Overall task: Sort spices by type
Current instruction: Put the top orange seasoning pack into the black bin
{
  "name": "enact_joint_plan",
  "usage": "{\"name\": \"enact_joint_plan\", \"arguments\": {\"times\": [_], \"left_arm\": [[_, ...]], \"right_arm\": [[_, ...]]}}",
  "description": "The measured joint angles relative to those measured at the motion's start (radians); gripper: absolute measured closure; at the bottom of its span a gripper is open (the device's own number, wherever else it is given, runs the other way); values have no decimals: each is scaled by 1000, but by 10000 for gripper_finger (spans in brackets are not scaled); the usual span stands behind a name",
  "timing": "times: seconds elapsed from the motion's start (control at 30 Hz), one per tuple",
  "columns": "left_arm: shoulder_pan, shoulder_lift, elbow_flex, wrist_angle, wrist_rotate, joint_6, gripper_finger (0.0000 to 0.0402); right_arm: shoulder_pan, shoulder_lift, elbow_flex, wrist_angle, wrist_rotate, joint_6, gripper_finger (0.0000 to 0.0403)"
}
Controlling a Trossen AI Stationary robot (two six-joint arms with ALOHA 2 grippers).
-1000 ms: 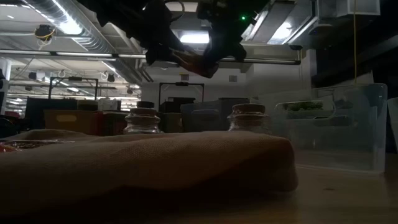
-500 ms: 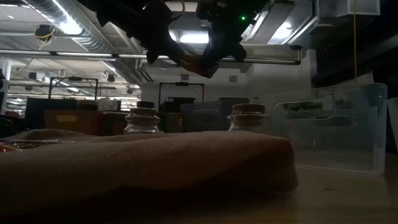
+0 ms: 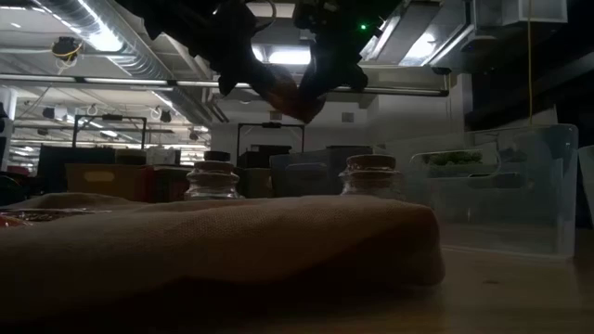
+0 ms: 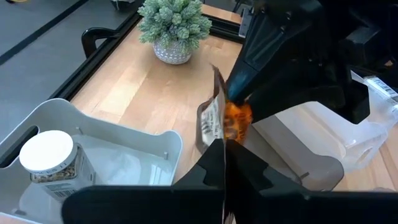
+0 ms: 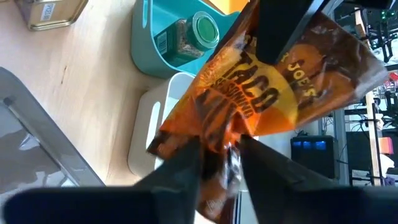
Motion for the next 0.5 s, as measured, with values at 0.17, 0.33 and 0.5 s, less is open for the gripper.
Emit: {"name": "enact_joint_plan", "arguments": {"times": [0.17,0.33,0.5], "left_arm": [[0,0,0,0,0,0,401],[0,0,0,0,0,-1,401],[-8,12,0,2,0,-3,401]], "right_arm": [[0,0,0,0,23,23,217],[0,0,0,-8,149,61,189],[0,-11,0,-30,241,61,189]]}}
